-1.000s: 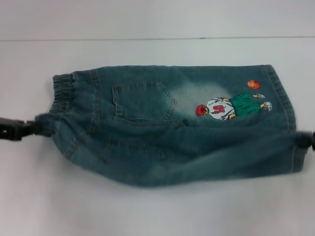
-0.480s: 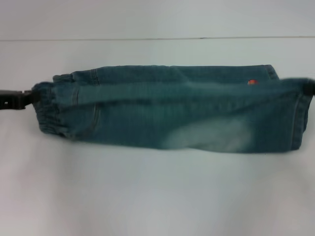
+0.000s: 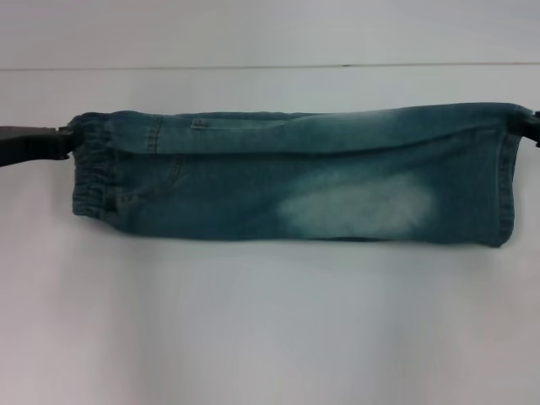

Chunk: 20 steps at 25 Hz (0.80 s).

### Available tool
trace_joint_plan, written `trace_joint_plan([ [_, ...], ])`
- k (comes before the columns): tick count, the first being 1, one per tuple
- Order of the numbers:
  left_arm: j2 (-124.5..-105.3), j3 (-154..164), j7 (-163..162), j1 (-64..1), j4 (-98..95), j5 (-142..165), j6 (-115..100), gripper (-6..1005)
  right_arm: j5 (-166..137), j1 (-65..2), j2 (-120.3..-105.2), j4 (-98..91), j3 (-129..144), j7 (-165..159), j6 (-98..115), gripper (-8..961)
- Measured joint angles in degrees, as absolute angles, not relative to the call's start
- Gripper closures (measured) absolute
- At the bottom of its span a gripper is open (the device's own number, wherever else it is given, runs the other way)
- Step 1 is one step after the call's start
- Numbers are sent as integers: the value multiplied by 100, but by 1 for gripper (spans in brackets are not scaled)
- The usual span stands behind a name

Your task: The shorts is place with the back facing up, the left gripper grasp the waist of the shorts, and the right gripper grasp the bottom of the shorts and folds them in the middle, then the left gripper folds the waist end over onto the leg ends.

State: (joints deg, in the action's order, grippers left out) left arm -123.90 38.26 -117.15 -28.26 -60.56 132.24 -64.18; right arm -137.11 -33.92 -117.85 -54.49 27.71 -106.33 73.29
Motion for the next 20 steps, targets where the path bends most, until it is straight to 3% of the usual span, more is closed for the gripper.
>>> trace_joint_plan([
  [20,-12385,4060,-11750,-3115,-5480,13289,-5280,948,-13826,-3762,-11778,-4851,3471,-10868,5982,934],
])
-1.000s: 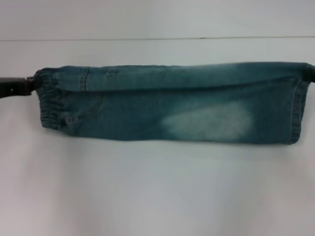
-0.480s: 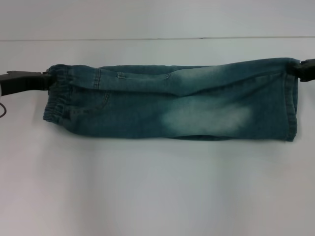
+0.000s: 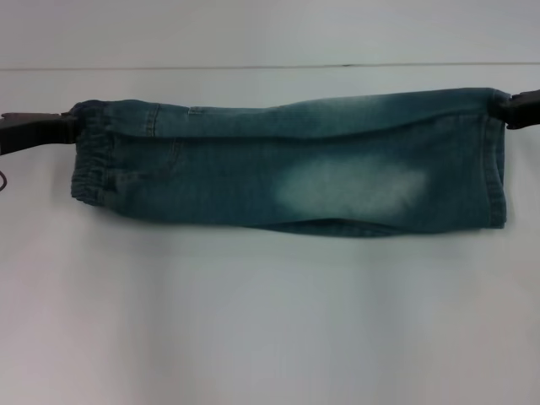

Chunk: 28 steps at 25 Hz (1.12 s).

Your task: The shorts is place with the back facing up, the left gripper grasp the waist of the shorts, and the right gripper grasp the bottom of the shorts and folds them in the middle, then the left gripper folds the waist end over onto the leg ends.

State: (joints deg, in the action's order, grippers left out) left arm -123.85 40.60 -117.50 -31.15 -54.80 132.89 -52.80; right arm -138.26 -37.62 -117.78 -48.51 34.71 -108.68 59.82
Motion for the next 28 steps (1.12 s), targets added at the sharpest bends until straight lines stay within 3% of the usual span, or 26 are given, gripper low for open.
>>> trace_joint_plan([
  [10,-12373,4439,-11624,-3115,-5317,13296,-5043,917,-13784,-3835,-11818,-4828,3653,-10750,5492,934],
  [17,-12399,4761,-11629,-3052,-5222,13265,-4373,885,-13646,-3799,-11940,-4829,3694,-10503,4909,823],
  [24,-12391,4769,-11595,-2963,-5284,13189,-4257,601,-13615,-3691,-11895,-4825,3604,-10514,4661,650],
  [28,-12406,4763,-11228,-2710,-5648,12955,-4820,442,-13253,-3502,-11885,-4889,3585,-10308,4908,456],
])
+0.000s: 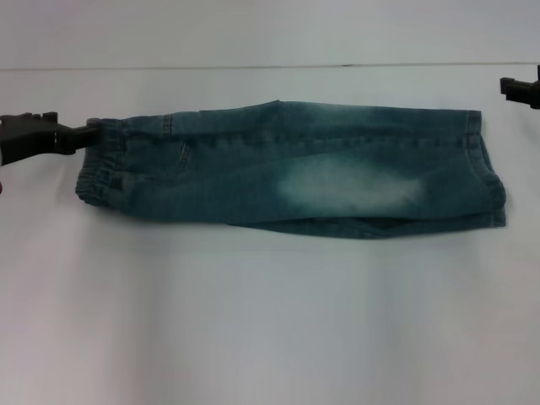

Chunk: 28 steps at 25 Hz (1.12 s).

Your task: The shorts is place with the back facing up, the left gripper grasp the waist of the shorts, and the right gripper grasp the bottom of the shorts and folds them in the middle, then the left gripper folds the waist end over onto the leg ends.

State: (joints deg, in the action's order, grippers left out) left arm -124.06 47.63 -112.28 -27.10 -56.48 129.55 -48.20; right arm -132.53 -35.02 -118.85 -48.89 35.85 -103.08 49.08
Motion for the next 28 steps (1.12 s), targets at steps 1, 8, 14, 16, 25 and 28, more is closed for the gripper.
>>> trace_joint_plan([
  [1,-12400,4715,-11072,-2607,-5759,12820,-5062,401,-13109,-3443,-11875,-4902,3585,-10194,5029,407],
  [8,-12373,3442,-9572,-2003,-6075,11891,-7015,159,-12023,-2934,-11810,-4923,3566,-9102,6354,136],
  [14,-12401,3177,-8524,-1734,-5637,11851,-7590,81,-11528,-2627,-11816,-4838,3555,-8305,7593,6],
  [16,-12407,3176,-8327,-1704,-5449,11831,-7560,81,-11486,-2535,-11871,-4832,3549,-8032,7972,6],
  [25,-12410,3167,-7460,-1771,-4757,11817,-6891,82,-11407,-2348,-11936,-4485,3533,-7182,9276,6],
  [28,-12411,3167,-7075,-1910,-4420,11750,-6555,83,-11415,-2359,-11939,-4419,3586,-7144,9587,6],
])
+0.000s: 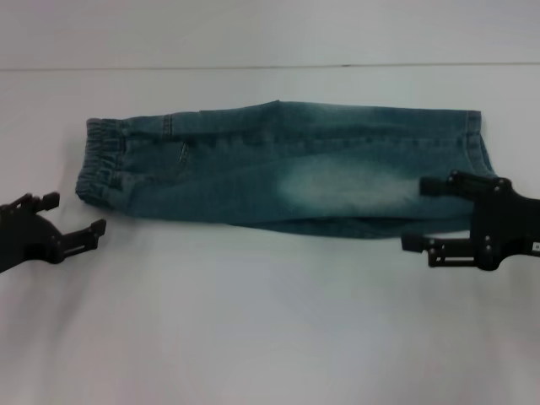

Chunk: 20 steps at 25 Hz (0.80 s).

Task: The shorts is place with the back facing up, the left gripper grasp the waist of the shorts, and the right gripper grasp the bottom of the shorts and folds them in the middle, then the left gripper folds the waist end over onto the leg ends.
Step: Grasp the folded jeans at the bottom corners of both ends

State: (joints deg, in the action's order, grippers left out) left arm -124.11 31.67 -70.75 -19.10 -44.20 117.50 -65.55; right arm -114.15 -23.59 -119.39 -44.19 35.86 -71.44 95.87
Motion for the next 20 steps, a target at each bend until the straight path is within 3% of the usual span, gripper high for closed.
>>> trace_joint_plan([
  [20,-12359,3373,-6012,-2387,-3530,11137,-5467,91,-11444,-2427,-11953,-4368,3907,-7405,9735,8],
])
